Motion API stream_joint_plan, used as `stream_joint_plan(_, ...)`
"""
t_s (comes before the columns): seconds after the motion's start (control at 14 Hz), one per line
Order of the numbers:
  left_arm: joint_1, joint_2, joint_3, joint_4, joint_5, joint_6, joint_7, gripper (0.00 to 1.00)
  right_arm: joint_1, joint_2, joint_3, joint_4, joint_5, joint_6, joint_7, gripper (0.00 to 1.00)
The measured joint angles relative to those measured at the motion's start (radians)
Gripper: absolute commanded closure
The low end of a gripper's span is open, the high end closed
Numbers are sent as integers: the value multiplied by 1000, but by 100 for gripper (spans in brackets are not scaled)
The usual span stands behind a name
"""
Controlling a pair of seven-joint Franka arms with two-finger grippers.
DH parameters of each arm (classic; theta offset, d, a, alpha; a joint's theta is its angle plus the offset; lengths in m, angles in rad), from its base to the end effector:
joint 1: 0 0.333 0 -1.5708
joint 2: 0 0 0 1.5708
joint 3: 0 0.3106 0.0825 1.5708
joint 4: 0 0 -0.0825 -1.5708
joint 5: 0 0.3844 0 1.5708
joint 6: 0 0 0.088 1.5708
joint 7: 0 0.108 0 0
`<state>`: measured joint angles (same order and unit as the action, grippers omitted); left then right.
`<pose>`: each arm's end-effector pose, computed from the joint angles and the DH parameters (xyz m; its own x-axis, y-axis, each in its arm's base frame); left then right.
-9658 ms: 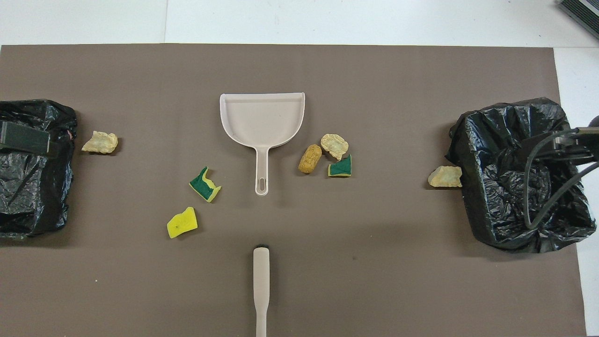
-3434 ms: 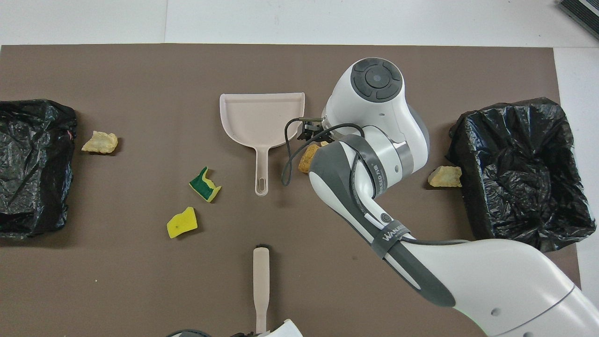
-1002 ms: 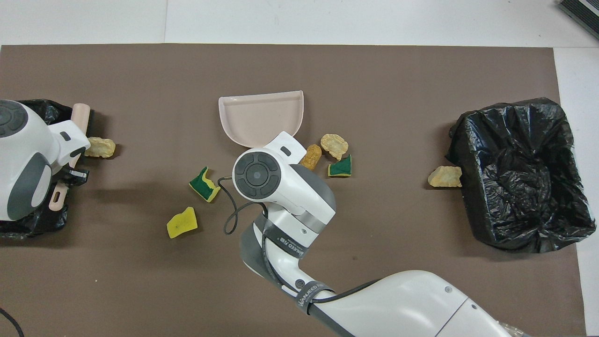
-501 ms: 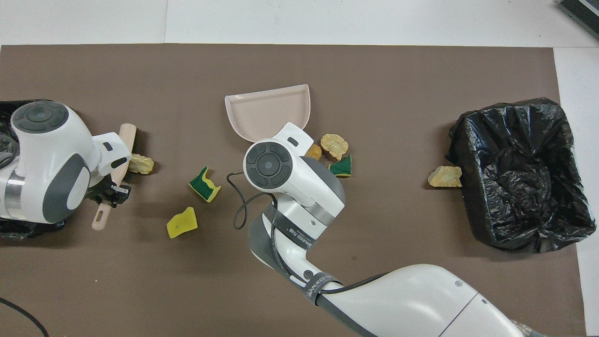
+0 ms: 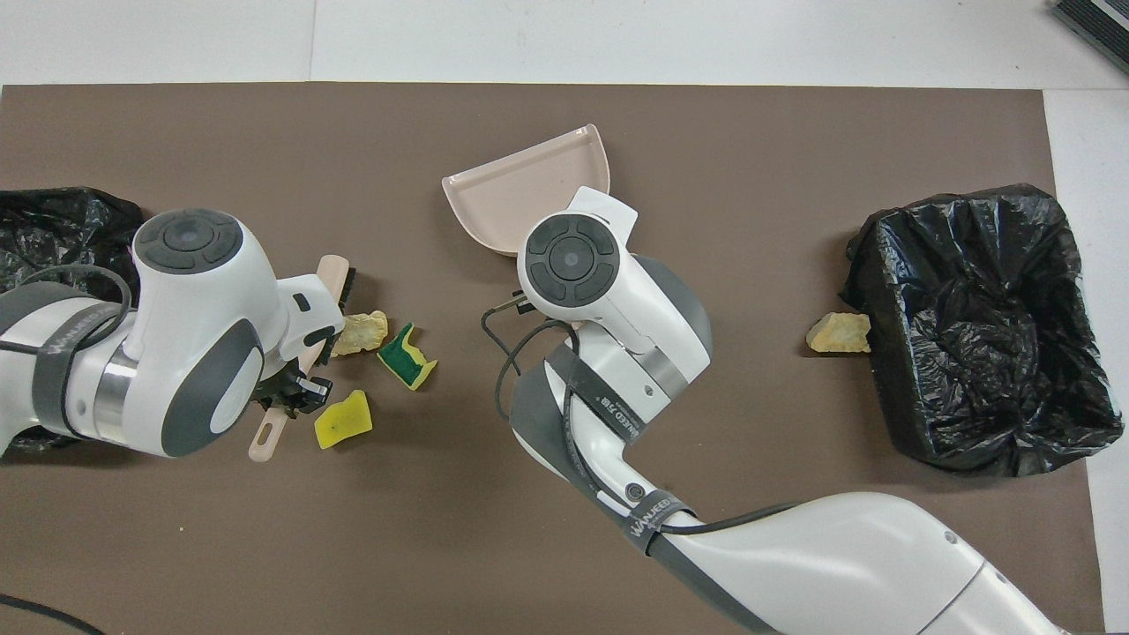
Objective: Sweep and dump trash in bin
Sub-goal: 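Sweep sponges and trash into the dustpan with the left gripper's brush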
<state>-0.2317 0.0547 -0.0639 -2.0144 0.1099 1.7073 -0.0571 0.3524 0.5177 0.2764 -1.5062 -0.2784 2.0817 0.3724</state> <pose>0.5013 -0.1415 0.3957 0.9076 -0.2338 -0.3486 -0.2884 -0.9508 -0.1130 0.5925 0.3760 0.3763 0.9341 0.3389 0.1122 0.3312 -0.9400 0.0817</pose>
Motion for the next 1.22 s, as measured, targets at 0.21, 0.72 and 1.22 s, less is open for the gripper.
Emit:
stream_joint_plan(0.21,0,-86,2,-10,-3,-101,-172,100,-28,-16,1,0,7,-57,-227,100)
stream_joint_plan(0.72,-11,-244,2,-314,-35,39,-594,100,-33,-24,1,-1,6,-89,-868,100)
stream_joint_plan(1.22,-29,-224,1,-375,-163,223,-552,100,-58,-35,1,-31,1,-117,-1261,100)
